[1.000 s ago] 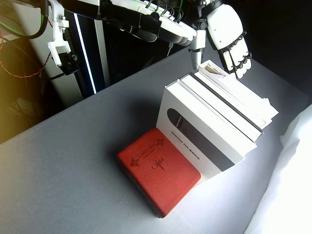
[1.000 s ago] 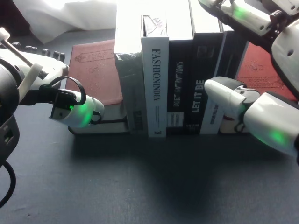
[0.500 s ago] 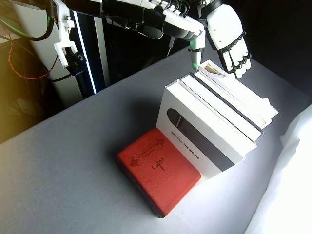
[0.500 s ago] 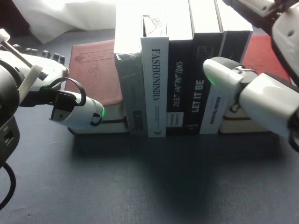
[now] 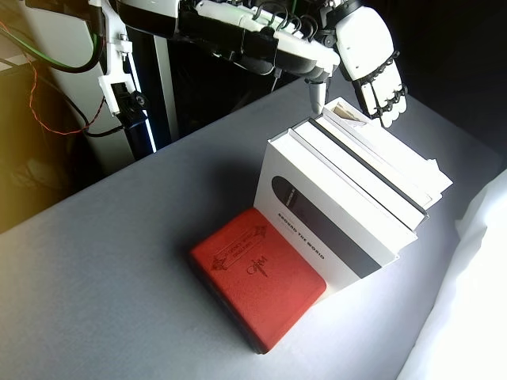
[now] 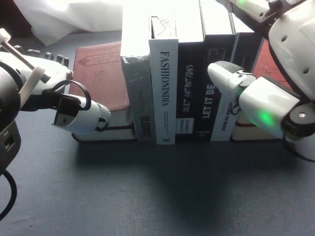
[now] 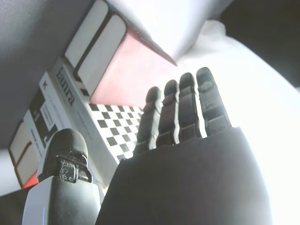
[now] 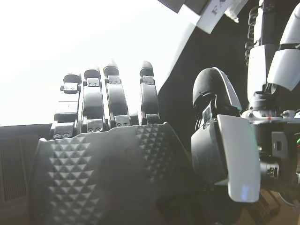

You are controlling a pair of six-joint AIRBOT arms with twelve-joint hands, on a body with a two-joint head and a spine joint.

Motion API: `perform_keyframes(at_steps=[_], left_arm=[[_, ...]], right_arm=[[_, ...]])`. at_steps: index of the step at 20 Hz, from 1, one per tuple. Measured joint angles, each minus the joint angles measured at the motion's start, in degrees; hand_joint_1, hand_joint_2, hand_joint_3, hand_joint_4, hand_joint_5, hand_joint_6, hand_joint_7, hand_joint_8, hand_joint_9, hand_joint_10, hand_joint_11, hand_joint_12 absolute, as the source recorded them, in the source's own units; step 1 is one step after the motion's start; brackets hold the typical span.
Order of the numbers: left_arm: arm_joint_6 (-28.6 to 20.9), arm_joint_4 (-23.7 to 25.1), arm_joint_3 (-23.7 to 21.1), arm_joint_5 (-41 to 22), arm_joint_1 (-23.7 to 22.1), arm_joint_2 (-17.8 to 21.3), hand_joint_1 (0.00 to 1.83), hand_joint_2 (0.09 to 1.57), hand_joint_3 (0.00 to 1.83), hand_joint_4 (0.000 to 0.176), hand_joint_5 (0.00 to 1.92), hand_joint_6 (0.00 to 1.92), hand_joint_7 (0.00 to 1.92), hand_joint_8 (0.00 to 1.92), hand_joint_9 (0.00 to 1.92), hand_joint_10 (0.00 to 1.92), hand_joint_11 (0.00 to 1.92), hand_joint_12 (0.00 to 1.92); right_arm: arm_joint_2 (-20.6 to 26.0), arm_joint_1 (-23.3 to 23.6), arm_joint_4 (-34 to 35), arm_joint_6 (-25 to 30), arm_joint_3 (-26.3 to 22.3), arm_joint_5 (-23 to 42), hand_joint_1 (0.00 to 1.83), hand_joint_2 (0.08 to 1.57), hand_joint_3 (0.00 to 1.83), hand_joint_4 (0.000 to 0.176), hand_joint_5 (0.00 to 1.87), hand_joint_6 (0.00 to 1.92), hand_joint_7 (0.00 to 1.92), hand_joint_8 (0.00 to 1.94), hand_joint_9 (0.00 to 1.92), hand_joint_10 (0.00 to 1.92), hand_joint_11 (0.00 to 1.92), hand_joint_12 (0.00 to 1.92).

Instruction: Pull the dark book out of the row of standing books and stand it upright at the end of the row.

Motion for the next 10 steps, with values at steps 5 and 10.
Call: perform_keyframes(at_steps=[5, 10], left_arm=[[0.00, 0.00, 0.00, -0.07, 0.00, 0.00, 0.00, 1.23, 0.00, 0.000, 0.07, 0.00, 0.02, 0.00, 0.00, 0.00, 0.00, 0.01], [0.00, 0.00, 0.00, -0.02, 0.00, 0.00, 0.00, 1.23, 0.00, 0.000, 0.07, 0.01, 0.03, 0.01, 0.01, 0.00, 0.01, 0.01]], right_arm=[[-1.20, -1.64, 1.05, -0.35, 0.98, -0.57, 0.00, 1.27, 0.00, 0.000, 0.09, 0.00, 0.08, 0.00, 0.03, 0.01, 0.00, 0.00], [-2.12, -2.78, 2.40, 0.09, 1.97, -1.20, 0.00, 1.27, 0.00, 0.000, 0.10, 0.00, 0.09, 0.00, 0.03, 0.01, 0.00, 0.00]])
